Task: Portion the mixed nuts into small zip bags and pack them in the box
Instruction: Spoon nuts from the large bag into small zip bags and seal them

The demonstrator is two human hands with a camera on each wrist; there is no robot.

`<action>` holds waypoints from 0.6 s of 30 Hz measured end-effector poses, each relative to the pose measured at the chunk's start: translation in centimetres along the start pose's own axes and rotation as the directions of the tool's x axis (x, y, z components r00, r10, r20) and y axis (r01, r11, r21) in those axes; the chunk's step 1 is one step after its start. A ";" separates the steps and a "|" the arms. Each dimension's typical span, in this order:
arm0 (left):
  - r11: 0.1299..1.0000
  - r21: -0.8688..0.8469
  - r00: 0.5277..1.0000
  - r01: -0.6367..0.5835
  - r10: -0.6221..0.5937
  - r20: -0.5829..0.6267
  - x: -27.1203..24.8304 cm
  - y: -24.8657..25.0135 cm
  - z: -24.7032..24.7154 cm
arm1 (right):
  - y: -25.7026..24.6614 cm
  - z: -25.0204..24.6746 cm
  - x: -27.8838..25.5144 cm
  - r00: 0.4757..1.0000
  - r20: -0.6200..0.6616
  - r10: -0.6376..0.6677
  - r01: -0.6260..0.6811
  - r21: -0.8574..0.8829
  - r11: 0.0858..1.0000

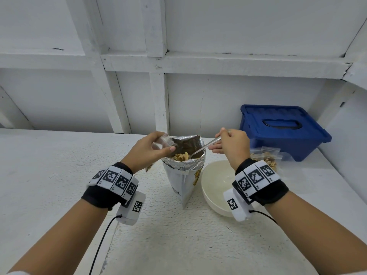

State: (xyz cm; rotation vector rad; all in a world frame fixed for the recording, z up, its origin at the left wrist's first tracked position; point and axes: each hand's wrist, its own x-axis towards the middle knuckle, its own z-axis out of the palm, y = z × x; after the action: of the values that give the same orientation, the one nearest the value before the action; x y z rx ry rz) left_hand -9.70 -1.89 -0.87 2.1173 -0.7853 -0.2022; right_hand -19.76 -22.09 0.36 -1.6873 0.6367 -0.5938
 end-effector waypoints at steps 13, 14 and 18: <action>0.943 0.316 0.983 -0.099 0.043 0.181 0.7 1.8 -1.6 | -1.5 -2.3 1.2 0.993 -0.087 0.084 -0.072 0.141 0.987; 0.934 0.338 0.980 -0.117 0.052 0.194 0.8 2.0 -1.6 | -1.6 -2.4 1.4 0.993 -0.090 0.082 -0.068 0.148 0.987; 0.916 0.371 0.972 -0.151 0.069 0.225 1.3 2.4 -1.3 | -2.3 -2.6 1.6 0.994 -0.078 0.077 -0.062 0.178 0.982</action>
State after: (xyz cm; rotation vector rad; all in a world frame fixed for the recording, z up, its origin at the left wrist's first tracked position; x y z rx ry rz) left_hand -9.30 -2.88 1.95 2.4383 -1.1441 -0.2245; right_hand -20.13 -24.61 3.23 -1.4764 0.6809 -0.6549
